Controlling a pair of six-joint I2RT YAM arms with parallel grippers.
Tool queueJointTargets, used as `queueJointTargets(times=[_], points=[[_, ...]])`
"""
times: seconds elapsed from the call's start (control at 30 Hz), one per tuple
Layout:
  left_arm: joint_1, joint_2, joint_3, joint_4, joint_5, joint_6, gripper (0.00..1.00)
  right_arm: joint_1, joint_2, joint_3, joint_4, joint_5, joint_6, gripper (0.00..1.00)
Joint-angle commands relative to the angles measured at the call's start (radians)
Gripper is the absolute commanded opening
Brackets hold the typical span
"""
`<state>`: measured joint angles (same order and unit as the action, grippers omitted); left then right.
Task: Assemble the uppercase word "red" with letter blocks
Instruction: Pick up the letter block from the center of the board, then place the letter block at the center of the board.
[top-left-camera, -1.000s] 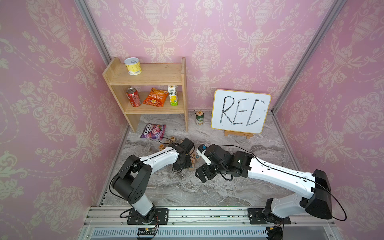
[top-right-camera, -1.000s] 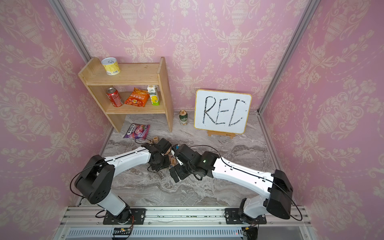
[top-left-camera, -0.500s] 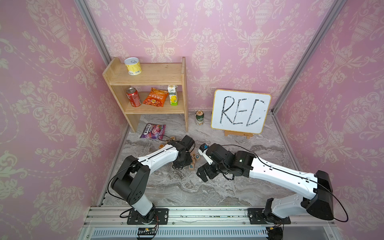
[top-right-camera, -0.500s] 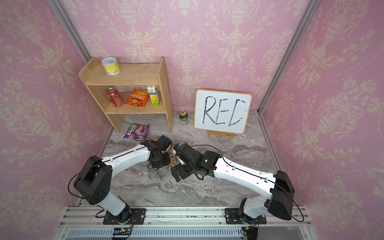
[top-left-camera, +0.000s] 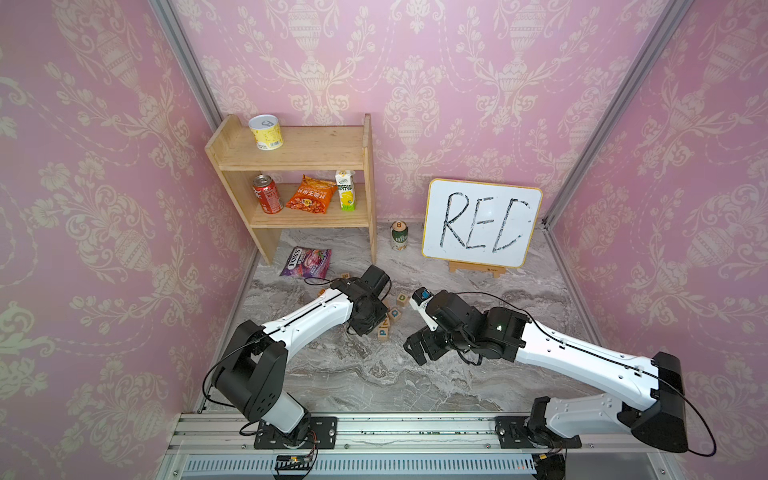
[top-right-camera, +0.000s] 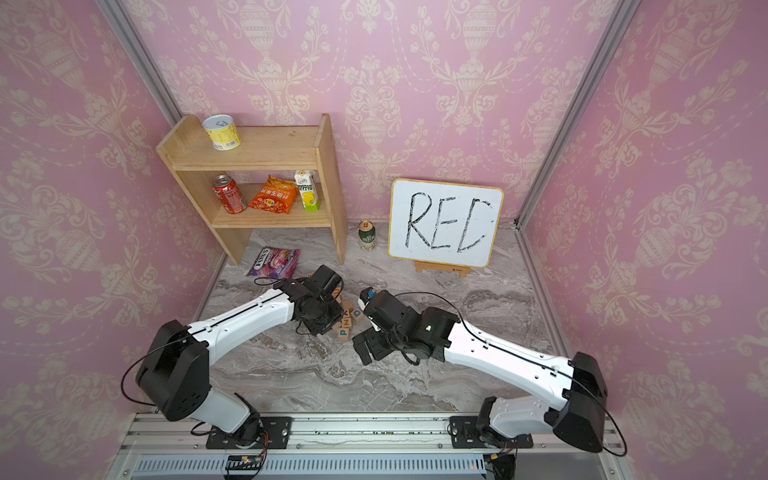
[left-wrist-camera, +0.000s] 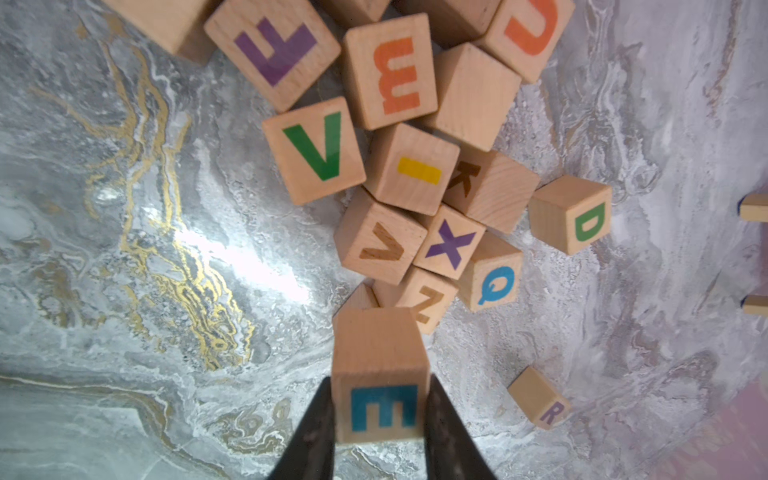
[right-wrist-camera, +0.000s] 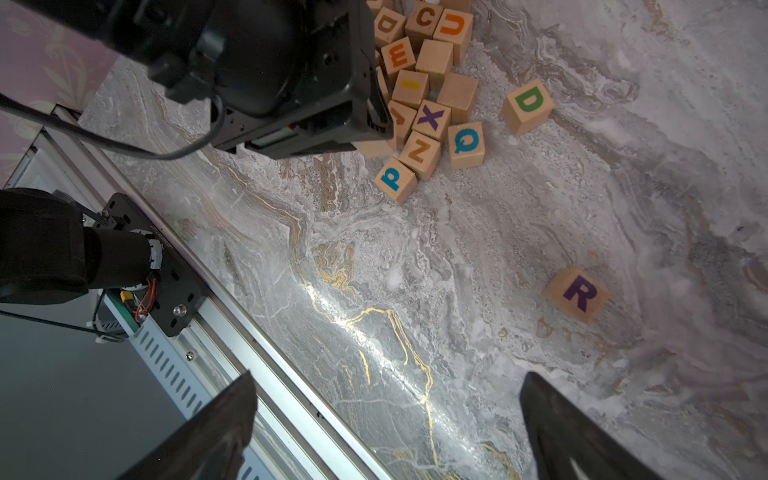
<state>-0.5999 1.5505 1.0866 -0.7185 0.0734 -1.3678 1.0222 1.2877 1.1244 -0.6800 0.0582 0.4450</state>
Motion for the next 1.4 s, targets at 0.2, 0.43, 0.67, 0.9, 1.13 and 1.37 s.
queueJointTargets(times=[0.2, 0.43, 0.67, 0.9, 1.13, 1.37], points=[[-0.042, 0.057, 0.106, 0.019, -0.013, -0.287, 0.19, -0.011, -0.093, -0.059, -0.036, 0.064, 0.052, 1.0], [-0.067, 0.154, 0.231, -0.033, -0.041, -0.307, 0.19, -0.018, -0.134, -0.076, -0.061, 0.083, 0.062, 1.0], [-0.088, 0.248, 0.333, -0.055, -0.043, -0.303, 0.19, -0.047, -0.191, -0.105, -0.093, 0.089, 0.065, 1.0], [-0.12, 0.361, 0.456, -0.066, -0.035, -0.293, 0.19, -0.09, -0.241, -0.133, -0.138, 0.073, 0.063, 1.0], [-0.155, 0.496, 0.628, -0.107, -0.024, -0.278, 0.19, -0.151, -0.296, -0.159, -0.178, 0.044, 0.063, 1.0], [-0.188, 0.61, 0.767, -0.136, -0.009, -0.277, 0.19, -0.205, -0.361, -0.188, -0.218, 0.024, 0.07, 1.0]])
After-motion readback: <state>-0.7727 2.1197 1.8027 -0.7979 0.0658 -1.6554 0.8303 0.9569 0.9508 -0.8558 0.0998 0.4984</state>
